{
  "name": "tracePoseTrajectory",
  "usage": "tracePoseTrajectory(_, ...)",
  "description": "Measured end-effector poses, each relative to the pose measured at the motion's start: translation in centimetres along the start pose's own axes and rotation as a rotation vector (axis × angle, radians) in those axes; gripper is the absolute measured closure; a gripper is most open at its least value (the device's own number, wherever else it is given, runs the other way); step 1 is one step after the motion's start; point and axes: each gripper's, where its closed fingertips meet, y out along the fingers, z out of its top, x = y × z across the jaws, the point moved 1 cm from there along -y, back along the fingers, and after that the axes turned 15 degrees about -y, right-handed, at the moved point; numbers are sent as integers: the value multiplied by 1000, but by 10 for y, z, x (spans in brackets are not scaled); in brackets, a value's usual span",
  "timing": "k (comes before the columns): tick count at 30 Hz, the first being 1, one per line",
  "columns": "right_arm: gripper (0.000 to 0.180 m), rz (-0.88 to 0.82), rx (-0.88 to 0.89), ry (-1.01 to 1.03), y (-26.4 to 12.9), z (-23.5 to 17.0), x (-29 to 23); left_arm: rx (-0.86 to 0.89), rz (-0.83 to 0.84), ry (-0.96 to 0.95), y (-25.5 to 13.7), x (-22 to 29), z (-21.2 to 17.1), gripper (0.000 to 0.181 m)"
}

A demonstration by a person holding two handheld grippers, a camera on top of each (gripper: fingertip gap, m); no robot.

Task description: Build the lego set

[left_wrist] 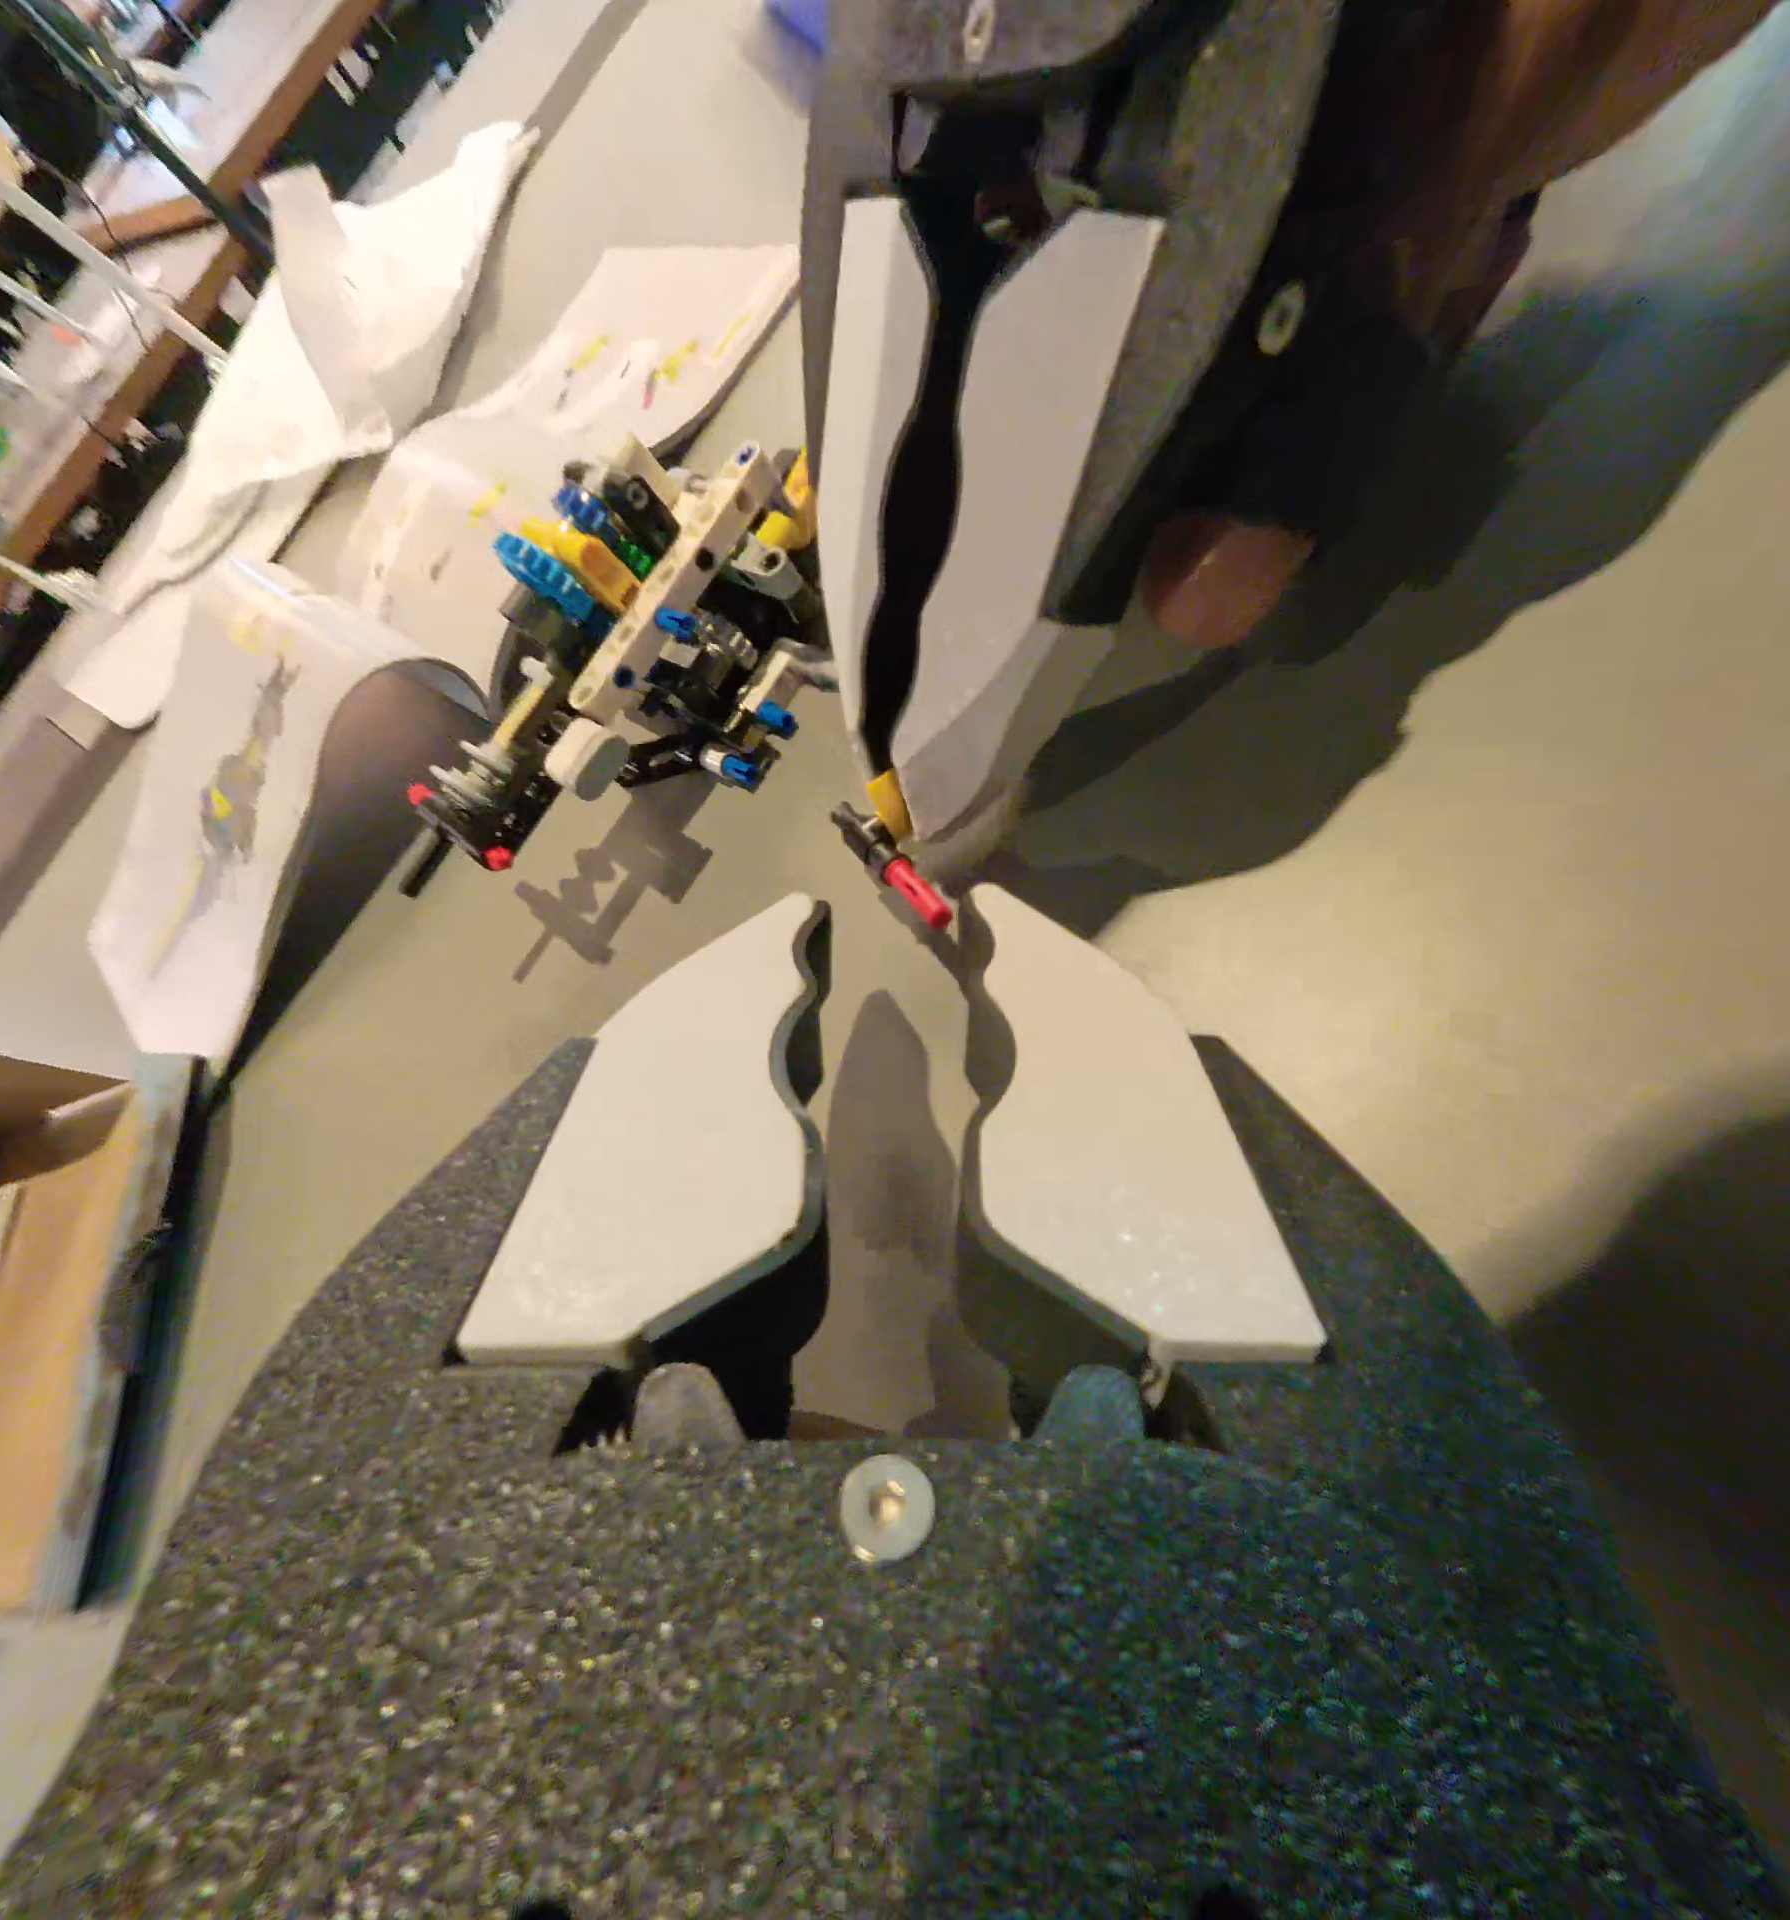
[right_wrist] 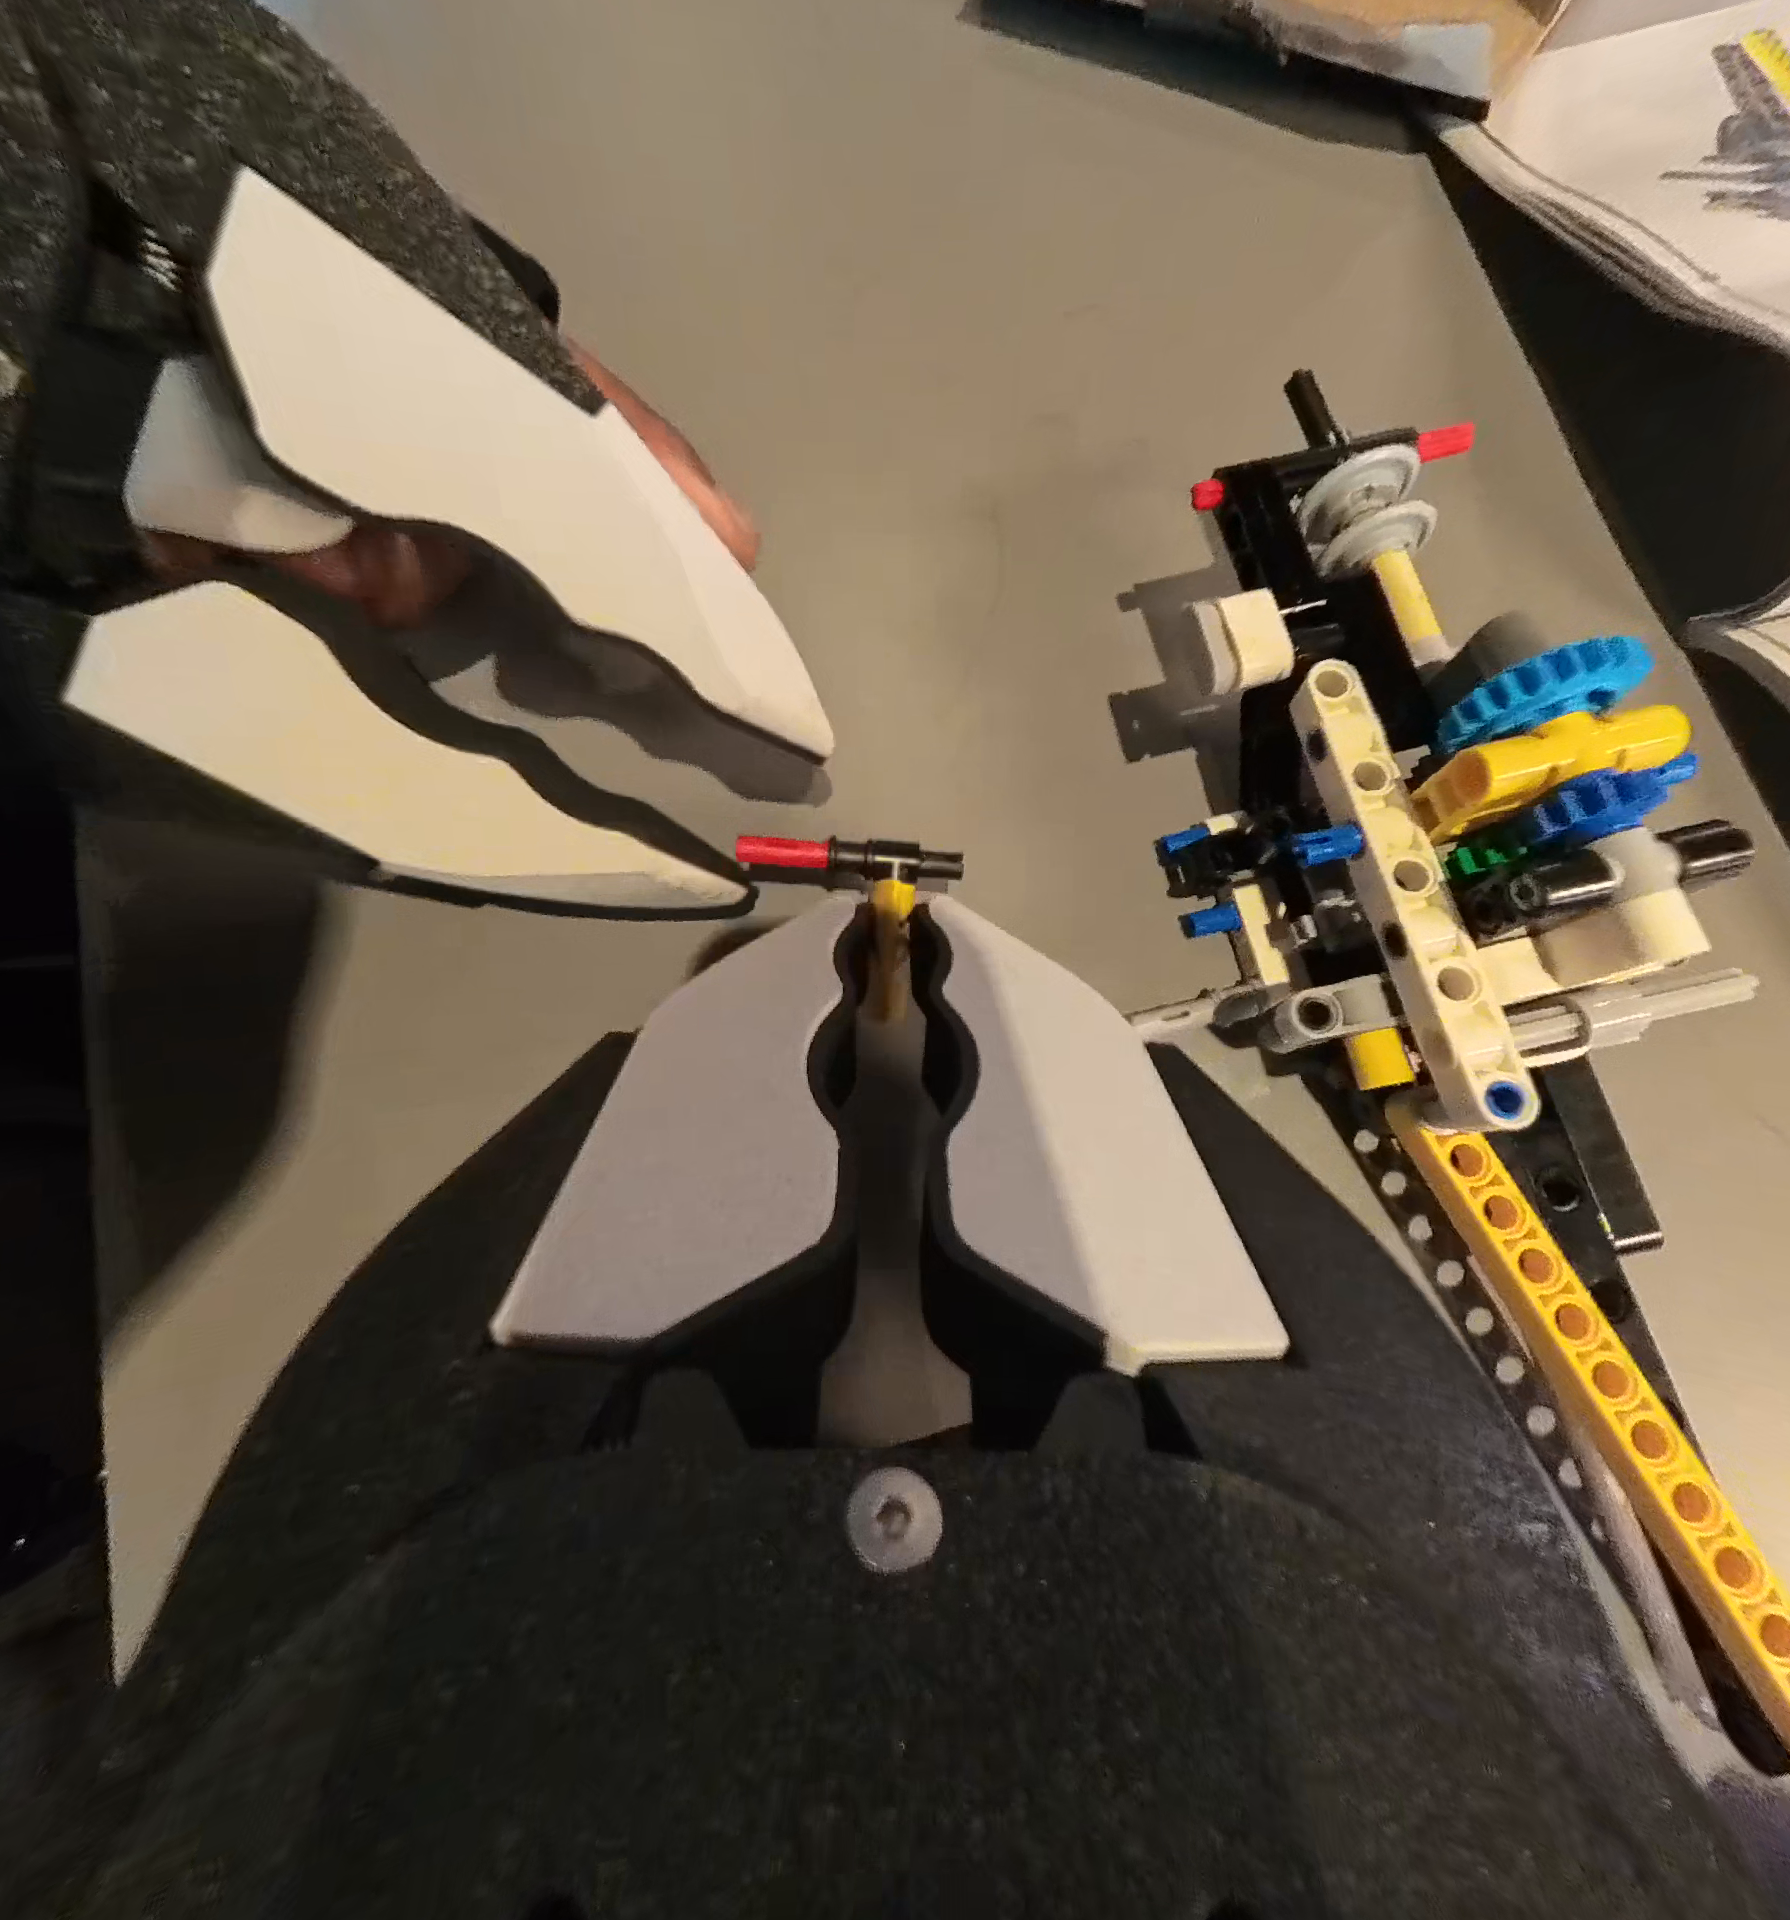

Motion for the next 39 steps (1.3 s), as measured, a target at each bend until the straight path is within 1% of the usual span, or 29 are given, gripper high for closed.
tracePoseTrajectory(2, 172, -8, -16, -2, 1, -2, -1, -26, -8, -46, 2, 1, -1, 158)
tracePoseTrajectory(9, 173, -24, -39, -8, 3, -5, 0, -48, -6, -106, 6, 0, 0, 159)
tracePoseTrajectory(15, 172, -22, -34, 14, 2, -6, 2, -55, -59, -206, 10, 1, 3, 159)
tracePoseTrajectory(19, 172, -26, -34, 14, 2, -7, 3, -87, -52, -223, 13, -1, 0, 159)
tracePoseTrajectory(32, 172, -30, -43, 9, 3, -7, 2, -106, -37, -220, 15, -2, -2, 160)
tracePoseTrajectory(39, 165, -12, -37, 5, 2, -7, 0, -93, -44, -224, 13, -1, -1, 159)
